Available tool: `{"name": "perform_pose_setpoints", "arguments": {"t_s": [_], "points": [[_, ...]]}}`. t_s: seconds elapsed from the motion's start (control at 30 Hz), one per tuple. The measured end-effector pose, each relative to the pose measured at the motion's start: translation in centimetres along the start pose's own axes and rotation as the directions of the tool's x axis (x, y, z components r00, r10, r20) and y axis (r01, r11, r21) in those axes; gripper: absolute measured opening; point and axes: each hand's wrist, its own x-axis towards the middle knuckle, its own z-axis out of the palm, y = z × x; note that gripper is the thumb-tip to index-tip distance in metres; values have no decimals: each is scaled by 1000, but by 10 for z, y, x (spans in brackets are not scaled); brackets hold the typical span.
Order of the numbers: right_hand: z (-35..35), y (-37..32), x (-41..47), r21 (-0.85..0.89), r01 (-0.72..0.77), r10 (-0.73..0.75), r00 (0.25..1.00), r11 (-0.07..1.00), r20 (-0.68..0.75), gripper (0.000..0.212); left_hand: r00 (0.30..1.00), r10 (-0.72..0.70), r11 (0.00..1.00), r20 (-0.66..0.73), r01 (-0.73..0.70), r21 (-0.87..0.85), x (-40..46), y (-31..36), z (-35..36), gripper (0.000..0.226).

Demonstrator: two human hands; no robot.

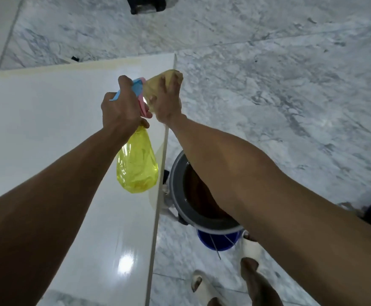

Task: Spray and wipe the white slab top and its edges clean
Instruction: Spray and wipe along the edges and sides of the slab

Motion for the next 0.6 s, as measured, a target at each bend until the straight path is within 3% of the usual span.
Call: {"name": "perform_pose_setpoints", "arguments": {"t_s": [0.07,0.13,0.33,0.47,0.6], "points": [[-3,-9,-38,-33,-63,67,982,998,177,75,1000,-1,1000,-16,2,17,-14,-1,-10,68],[-1,-14,-66,-26,-87,90,973,996,214,76,1000,11,999,-27,-9,53,-32,-4,-19,64],[14,-32,-156,-63,-45,59,970,997,237,78,999,-37,999,-7,37,35,-95,-27,-58,71],[25,-41,-217,-135,-52,84,966,989,245,81,998,-11,999,68,9,39,-143,-58,-82,47],[34,-50,-282,-74,-102,118,954,992,275,78,995,-32,999,89,29,28,-192,-95,-111,45]]}}
